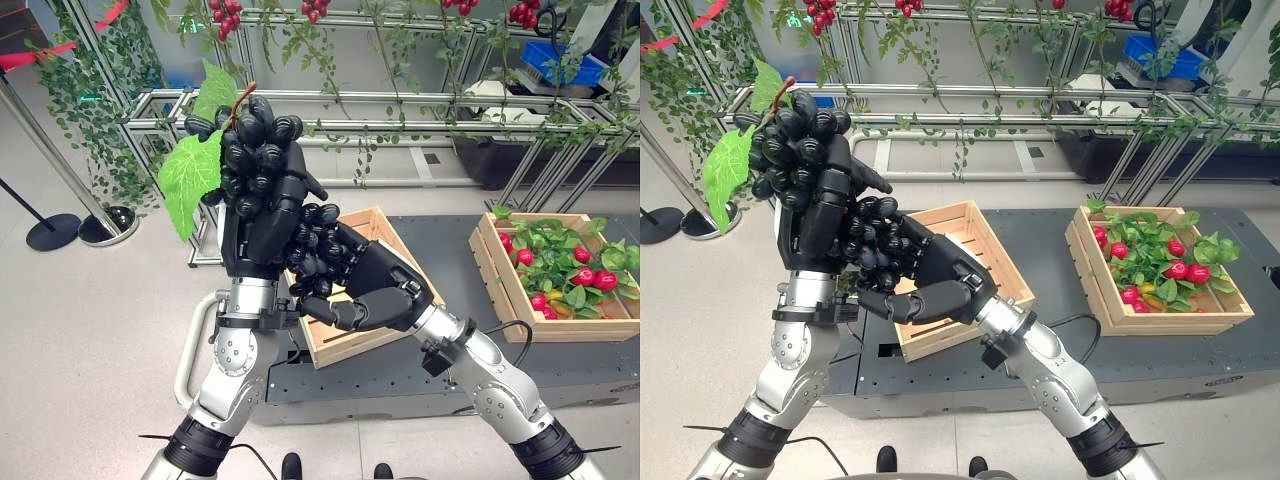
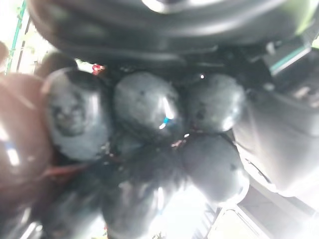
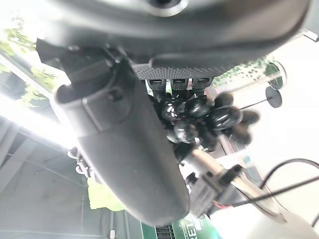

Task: Pick up the fruits from the basket on one side to the basket on the other side

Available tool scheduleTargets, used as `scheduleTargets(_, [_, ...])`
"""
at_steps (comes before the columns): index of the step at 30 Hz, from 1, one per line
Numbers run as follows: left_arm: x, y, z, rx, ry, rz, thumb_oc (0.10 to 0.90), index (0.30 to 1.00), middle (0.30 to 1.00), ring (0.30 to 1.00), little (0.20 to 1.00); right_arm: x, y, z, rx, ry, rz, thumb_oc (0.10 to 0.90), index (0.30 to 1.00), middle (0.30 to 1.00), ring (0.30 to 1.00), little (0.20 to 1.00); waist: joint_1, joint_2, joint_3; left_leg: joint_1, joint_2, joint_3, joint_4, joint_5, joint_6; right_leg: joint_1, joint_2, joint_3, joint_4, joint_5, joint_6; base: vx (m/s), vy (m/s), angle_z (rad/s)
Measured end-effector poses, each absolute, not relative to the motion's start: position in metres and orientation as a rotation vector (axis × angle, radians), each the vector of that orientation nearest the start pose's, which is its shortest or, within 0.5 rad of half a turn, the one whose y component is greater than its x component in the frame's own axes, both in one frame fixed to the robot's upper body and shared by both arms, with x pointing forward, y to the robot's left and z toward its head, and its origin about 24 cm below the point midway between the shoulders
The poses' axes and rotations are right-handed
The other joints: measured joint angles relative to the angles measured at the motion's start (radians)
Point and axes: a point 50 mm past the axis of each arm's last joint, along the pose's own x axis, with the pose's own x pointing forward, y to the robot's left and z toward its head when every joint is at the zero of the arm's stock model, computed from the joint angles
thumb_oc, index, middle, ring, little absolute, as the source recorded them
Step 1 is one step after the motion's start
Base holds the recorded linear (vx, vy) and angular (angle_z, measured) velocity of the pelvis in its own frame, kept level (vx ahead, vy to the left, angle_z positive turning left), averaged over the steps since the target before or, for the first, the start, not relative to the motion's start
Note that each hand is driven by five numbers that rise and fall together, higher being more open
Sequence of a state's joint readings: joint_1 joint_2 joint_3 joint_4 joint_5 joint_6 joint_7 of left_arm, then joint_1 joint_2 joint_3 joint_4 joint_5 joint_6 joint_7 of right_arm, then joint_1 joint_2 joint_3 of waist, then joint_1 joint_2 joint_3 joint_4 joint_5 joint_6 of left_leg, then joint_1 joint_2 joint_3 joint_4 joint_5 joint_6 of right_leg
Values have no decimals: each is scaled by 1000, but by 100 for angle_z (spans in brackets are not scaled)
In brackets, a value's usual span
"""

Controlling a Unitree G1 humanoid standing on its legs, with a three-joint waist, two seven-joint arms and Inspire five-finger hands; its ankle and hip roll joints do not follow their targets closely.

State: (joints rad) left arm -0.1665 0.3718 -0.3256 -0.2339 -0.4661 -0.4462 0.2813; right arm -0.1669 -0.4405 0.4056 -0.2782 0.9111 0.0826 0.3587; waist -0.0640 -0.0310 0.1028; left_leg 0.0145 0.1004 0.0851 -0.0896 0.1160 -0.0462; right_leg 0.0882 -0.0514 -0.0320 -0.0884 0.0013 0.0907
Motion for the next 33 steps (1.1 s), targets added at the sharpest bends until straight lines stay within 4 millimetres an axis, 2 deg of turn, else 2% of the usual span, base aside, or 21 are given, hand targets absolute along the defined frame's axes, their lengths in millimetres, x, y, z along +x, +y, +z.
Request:
scheduleTargets(10, [248,137,155,-285,-641,-169,400,300,300,300,300,238,-92,117,432,-100,963,800,900,900,900,900,-1,-2,-1,0,0,1,0,0,0,0,0,1,0,0,0,0,0,0])
scheduleTargets(12, [248,137,155,-283,-641,-171,400,300,300,300,300,238,-93,117,432,-100,963,522,484,484,484,484,-1,-3,-2,0,0,1,0,0,0,0,0,1,0,0,0,0,0,0])
scheduleTargets(13, [248,137,155,-282,-641,-172,400,300,300,300,300,238,-93,117,432,-100,963,408,312,312,312,312,-1,-3,-2,1,0,1,0,0,0,0,0,1,0,0,0,0,0,0])
scheduleTargets(19, [245,133,156,-274,-667,-223,400,300,300,300,300,241,-96,114,431,-89,937,400,300,300,300,300,0,-7,-5,2,0,1,0,0,0,1,0,1,0,0,0,0,0,0])
scheduleTargets(33, [243,125,154,-253,-665,-277,400,300,300,300,300,237,-85,108,463,-61,967,400,300,300,300,300,-2,-7,-5,3,0,3,0,0,0,1,0,3,0,0,0,0,0,0])
